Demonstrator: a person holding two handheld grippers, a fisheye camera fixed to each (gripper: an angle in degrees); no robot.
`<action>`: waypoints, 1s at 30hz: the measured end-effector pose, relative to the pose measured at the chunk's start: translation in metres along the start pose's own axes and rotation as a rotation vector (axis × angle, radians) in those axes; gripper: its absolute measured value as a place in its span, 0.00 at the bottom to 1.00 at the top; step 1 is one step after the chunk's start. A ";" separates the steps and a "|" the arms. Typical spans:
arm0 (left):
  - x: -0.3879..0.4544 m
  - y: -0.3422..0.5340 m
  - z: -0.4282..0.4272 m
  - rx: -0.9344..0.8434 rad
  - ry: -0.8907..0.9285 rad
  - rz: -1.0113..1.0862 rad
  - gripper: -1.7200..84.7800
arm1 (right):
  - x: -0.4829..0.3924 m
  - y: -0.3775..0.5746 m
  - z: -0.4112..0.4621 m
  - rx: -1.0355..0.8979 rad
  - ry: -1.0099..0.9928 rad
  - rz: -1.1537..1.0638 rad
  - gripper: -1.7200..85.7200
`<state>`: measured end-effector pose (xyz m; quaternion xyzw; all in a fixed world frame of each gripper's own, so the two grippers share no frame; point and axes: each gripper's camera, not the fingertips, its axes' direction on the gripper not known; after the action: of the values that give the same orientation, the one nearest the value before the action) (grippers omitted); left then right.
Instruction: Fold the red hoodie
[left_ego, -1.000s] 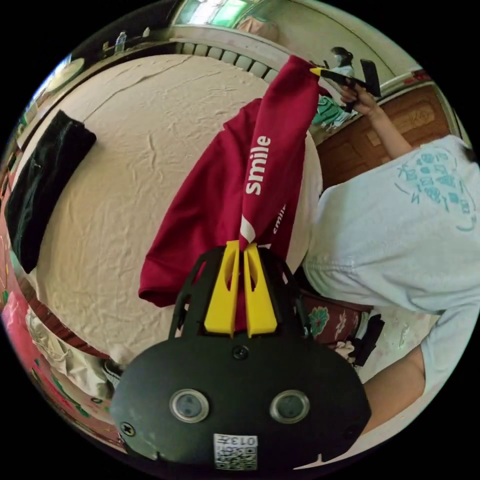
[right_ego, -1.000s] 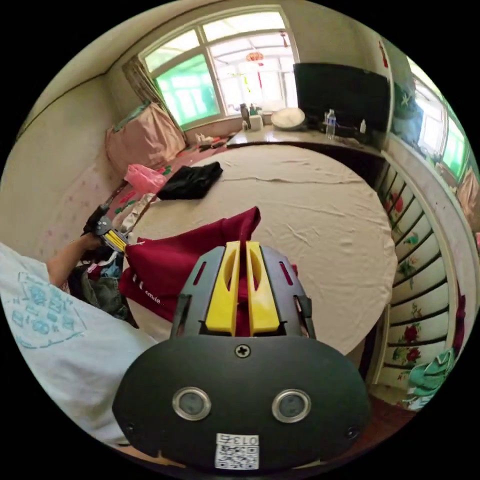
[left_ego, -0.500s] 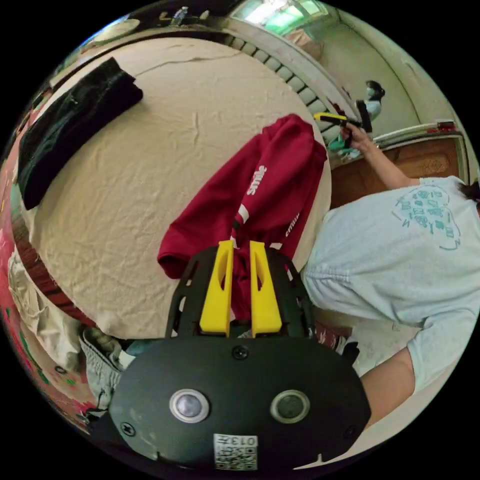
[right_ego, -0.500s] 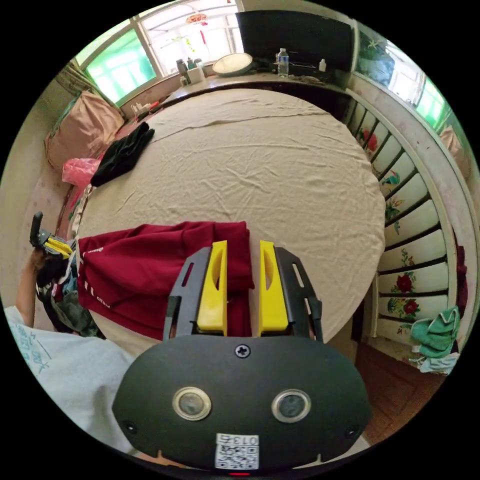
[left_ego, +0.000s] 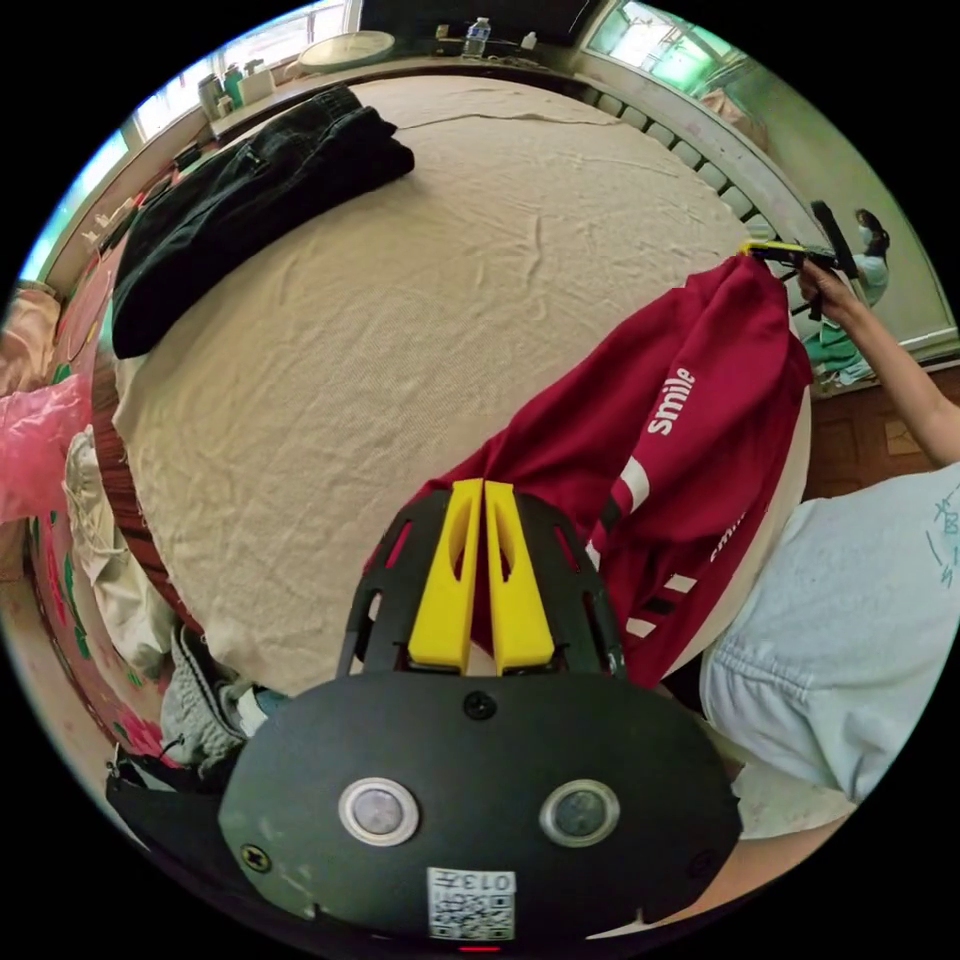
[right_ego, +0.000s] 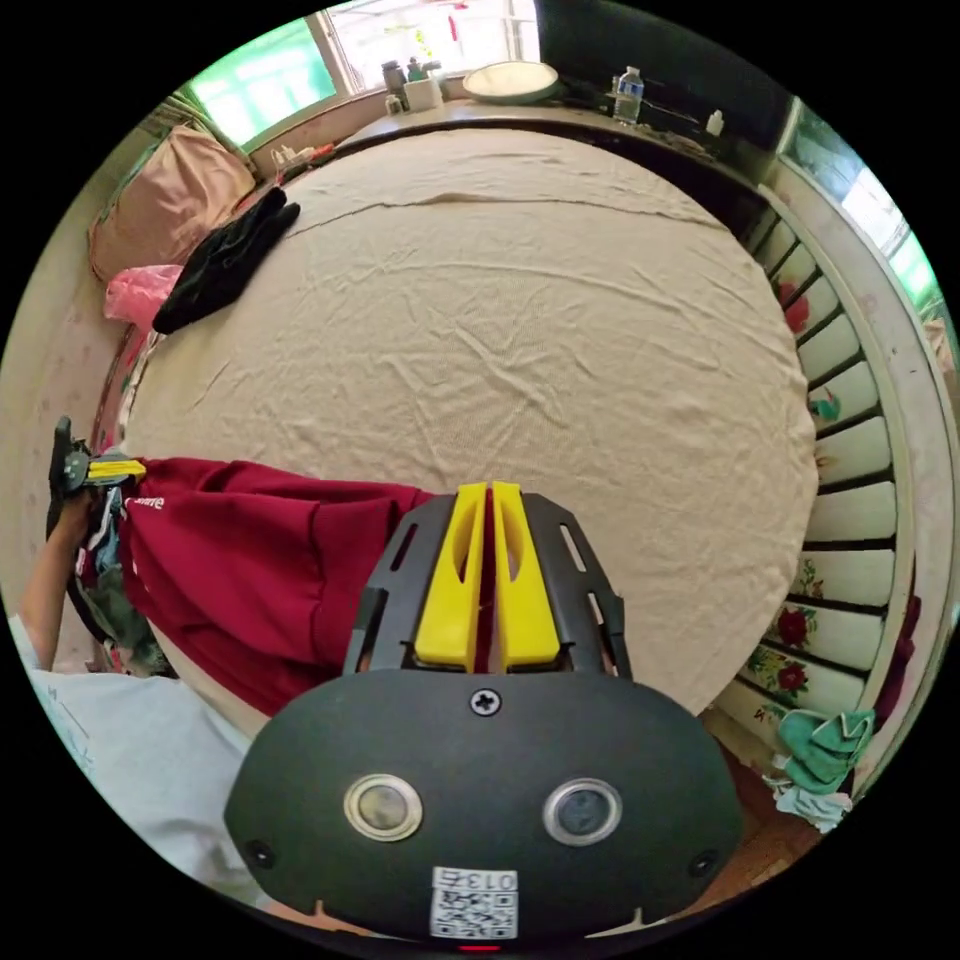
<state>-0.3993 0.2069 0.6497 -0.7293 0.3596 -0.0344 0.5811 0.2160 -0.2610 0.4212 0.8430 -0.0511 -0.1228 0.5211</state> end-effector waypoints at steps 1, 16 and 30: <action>0.004 0.008 0.003 0.025 -0.014 -0.005 0.02 | 0.003 0.001 -0.001 0.014 0.001 0.004 0.04; 0.057 0.072 -0.048 0.226 -0.018 0.146 0.13 | 0.000 0.060 -0.075 0.181 -0.083 -0.018 0.13; 0.154 0.049 0.053 -0.089 -0.130 0.589 0.05 | -0.072 0.051 -0.023 0.006 0.006 -0.139 0.09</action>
<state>-0.2844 0.1604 0.5336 -0.6189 0.5188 0.1982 0.5555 0.1552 -0.2484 0.4878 0.8465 0.0090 -0.1560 0.5090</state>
